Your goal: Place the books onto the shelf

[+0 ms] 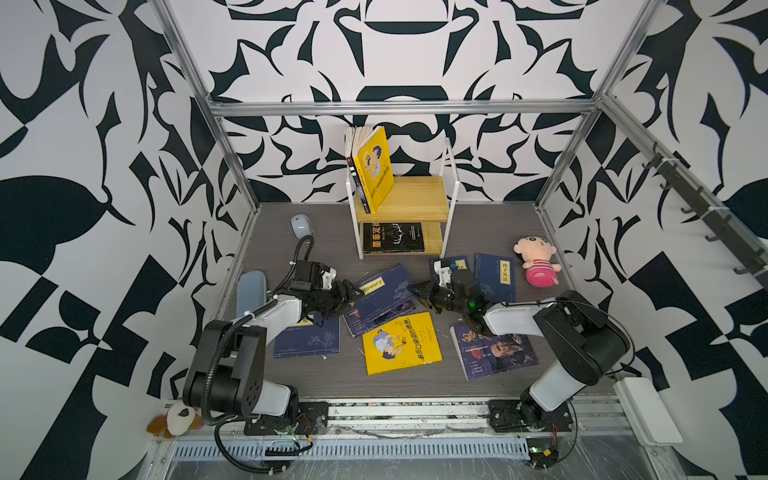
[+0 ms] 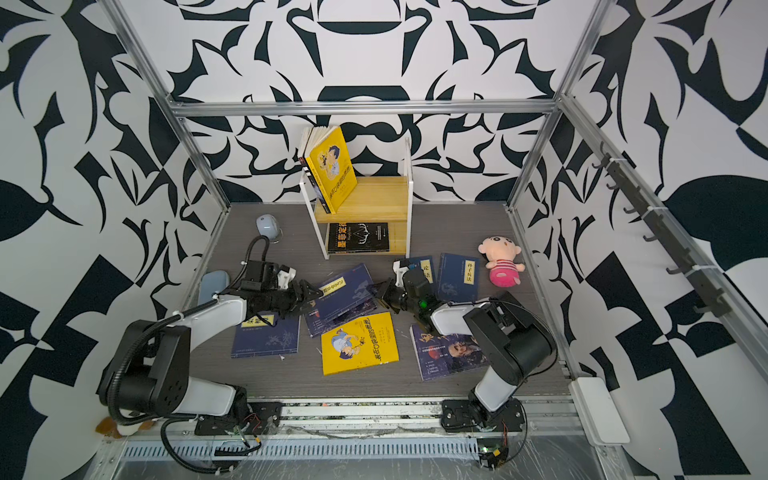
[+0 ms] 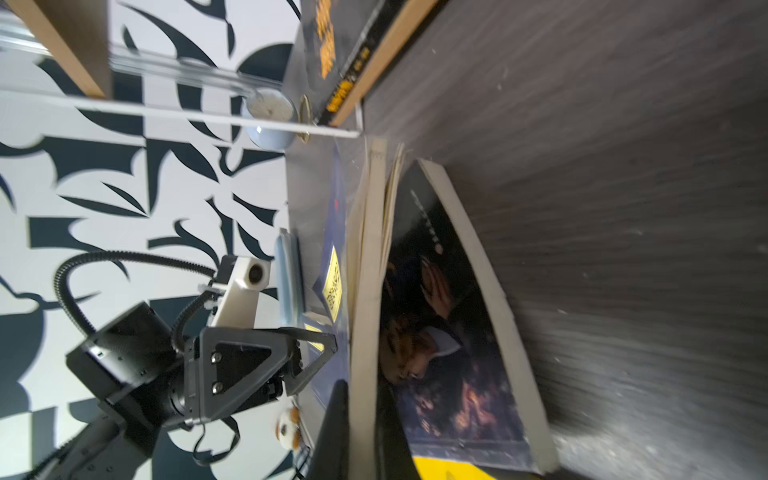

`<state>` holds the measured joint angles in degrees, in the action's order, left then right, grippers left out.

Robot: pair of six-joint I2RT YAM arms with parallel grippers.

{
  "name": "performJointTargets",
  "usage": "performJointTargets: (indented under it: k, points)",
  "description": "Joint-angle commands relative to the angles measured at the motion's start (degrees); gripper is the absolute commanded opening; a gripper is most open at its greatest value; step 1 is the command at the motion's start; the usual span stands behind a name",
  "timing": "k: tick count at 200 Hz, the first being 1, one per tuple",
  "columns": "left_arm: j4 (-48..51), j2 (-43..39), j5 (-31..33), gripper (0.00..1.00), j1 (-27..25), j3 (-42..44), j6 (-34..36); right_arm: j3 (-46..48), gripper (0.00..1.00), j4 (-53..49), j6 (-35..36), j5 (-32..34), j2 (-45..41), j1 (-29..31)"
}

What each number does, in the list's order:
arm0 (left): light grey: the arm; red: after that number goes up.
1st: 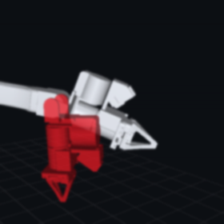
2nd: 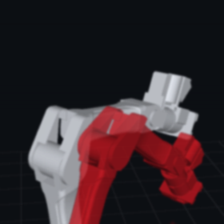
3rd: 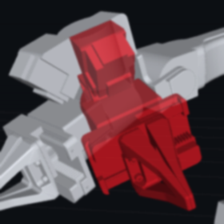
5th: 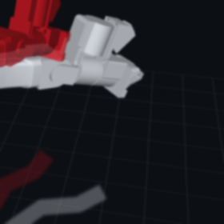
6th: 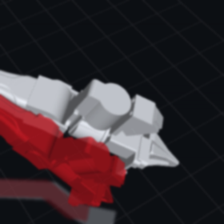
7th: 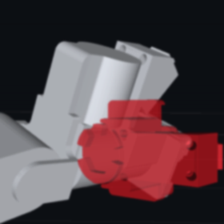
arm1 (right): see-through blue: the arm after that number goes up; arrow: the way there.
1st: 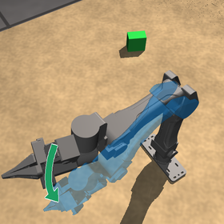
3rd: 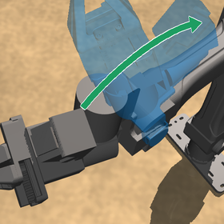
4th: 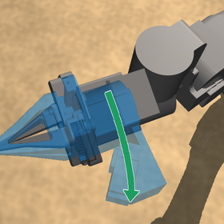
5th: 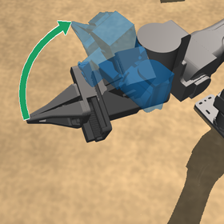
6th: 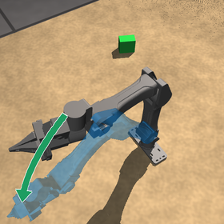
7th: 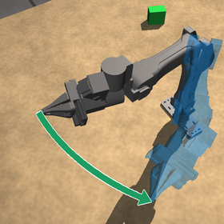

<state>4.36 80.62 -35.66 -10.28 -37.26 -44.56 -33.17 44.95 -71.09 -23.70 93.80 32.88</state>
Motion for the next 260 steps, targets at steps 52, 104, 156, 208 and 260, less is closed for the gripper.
performJointTargets:
  k: [52, 104, 156, 208, 260]
  points:
    - [-8.93, -3.80, -9.82, 0.95, 3.87, -1.61, -9.14, -2.54, 0.00, 13.84, -8.80, 3.31, -3.90, 0.60]
    - [-15.56, -0.83, -12.13, 0.69, 3.87, -2.04, -15.33, -2.98, 0.00, 26.98, -14.89, 3.62, 2.14, 3.44]
    - [-14.86, -0.90, -11.43, 0.23, 3.96, -2.67, -15.76, -1.39, 0.00, 26.78, -11.79, 3.78, 4.19, 4.37]
    - [-12.72, -1.67, -11.38, 0.00, 4.04, -3.39, -13.91, 1.04, 0.57, 3.63, 8.42, 8.46, -5.29, 4.23]
    - [-10.56, -1.67, -11.80, 0.00, 4.03, -4.38, -12.50, -0.94, 0.64, -19.25, 41.71, 25.03, -18.34, 9.39]
